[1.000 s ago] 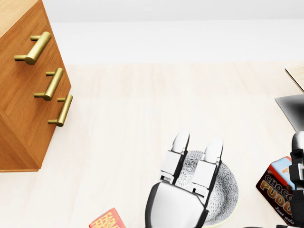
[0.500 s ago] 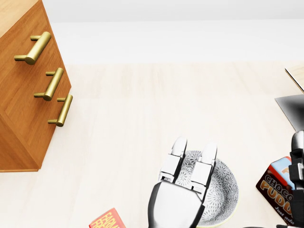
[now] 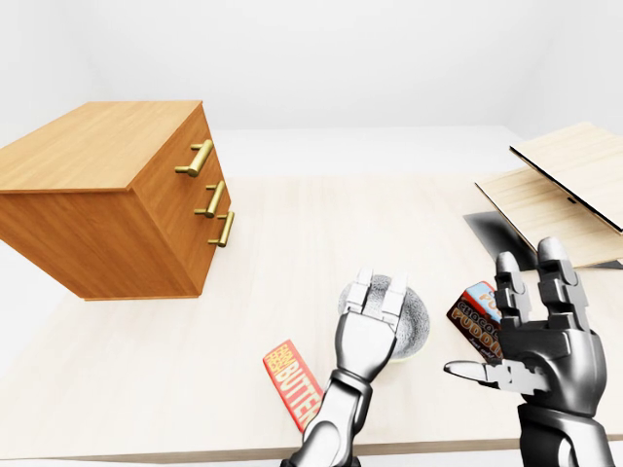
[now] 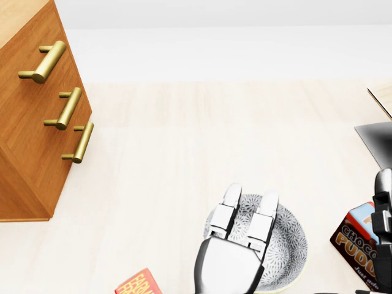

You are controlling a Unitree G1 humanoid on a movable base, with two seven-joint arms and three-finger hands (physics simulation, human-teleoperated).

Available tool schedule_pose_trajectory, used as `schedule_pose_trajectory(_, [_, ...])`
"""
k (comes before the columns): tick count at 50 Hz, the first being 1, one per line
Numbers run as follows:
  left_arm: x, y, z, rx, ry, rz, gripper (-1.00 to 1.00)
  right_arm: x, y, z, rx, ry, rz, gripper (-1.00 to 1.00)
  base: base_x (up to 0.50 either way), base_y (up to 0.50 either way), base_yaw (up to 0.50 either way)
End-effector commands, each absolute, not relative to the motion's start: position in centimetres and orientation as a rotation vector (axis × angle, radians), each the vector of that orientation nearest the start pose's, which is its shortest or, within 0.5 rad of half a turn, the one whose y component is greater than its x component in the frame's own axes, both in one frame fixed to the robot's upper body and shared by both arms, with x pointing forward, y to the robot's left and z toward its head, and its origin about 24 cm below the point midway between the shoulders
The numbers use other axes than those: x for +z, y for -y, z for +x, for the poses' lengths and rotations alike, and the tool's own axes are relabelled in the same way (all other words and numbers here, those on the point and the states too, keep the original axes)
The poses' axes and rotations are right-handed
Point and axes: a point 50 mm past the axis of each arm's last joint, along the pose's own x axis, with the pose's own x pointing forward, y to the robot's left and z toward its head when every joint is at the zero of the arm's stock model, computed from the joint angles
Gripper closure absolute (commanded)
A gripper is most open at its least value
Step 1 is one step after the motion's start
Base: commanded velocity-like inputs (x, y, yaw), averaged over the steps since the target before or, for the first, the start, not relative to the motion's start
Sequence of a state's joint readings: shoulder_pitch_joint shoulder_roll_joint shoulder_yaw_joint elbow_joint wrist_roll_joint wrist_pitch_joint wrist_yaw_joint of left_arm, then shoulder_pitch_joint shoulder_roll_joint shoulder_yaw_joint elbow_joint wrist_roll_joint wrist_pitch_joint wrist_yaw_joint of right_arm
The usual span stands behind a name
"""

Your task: Close the top drawer of the cabinet and put the bowl on top of it.

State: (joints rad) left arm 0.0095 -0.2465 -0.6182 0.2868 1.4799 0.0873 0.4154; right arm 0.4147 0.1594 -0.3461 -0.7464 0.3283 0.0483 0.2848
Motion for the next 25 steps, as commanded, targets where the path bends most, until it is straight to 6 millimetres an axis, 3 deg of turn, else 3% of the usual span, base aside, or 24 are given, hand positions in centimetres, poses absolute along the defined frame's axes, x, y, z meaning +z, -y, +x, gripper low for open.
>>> schedule_pose_trajectory(1, [2.82,3.73,20.25,-0.258,0.477,1.211,-1.0,12.6,21.26,14.66,-0.138,0.372,0.181,-1.0,0.0,0.0,0.0])
schedule_pose_trajectory(3, [2.83,3.73,20.23,-0.261,0.48,1.216,-1.0,12.59,21.25,14.68,-0.137,0.371,0.181,-1.0,0.0,0.0,0.0])
schedule_pose_trajectory(4, [2.84,3.71,20.23,-0.26,0.482,1.218,-0.32,12.59,21.25,14.67,-0.138,0.371,0.181,-1.0,0.0,0.0,0.0])
schedule_pose_trajectory(5, [2.84,3.71,20.23,-0.26,0.482,1.218,-0.32,12.59,21.25,14.67,-0.138,0.371,0.181,-1.0,0.0,0.0,0.0])
schedule_pose_trajectory(6, [2.83,3.67,20.18,-0.259,0.485,1.221,1.0,12.6,21.25,14.65,-0.138,0.371,0.181,-1.0,0.0,0.0,0.0])
schedule_pose_trajectory(25, [2.7,3.69,20.14,-0.264,0.481,1.224,1.0,12.49,21.18,14.81,-0.136,0.369,0.178,-1.0,0.0,0.0,0.0])
